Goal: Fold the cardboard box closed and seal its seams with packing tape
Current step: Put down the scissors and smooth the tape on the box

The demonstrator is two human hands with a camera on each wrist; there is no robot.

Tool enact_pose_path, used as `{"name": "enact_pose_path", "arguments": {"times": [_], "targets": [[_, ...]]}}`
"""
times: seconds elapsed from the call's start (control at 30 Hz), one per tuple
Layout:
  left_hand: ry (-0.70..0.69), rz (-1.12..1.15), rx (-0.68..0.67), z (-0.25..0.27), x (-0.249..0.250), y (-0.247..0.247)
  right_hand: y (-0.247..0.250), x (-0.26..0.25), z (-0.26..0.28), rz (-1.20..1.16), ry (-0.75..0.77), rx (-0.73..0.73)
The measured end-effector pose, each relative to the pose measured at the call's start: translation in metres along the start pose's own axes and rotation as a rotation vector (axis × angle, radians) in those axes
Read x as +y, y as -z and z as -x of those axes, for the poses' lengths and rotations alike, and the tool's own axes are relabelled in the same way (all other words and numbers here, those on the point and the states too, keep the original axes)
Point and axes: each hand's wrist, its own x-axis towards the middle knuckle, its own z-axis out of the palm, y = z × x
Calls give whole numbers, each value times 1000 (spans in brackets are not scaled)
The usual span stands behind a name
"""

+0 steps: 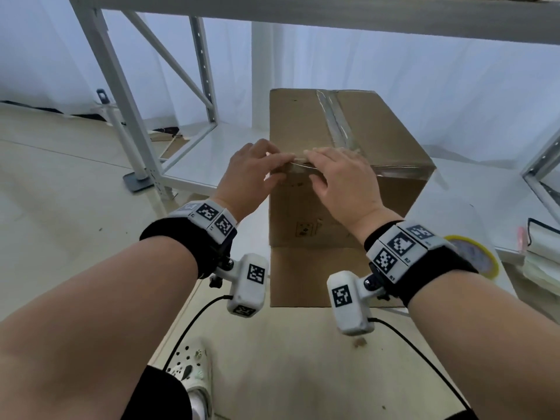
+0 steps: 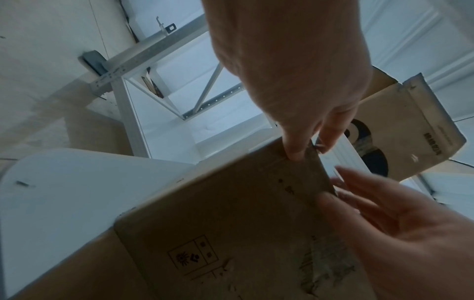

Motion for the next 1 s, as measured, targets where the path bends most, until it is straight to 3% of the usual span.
{"name": "enact_pose_path", "arguments": {"times": [0.27, 0.5, 1.0], "targets": [[26, 48, 9, 2, -1, 1, -13, 8, 13, 131, 87, 69], [96, 81, 40, 1, -1, 8, -8, 2, 6, 63, 39, 112], [35, 67, 0, 3, -6, 4, -14, -9, -5, -88, 45, 126]]}}
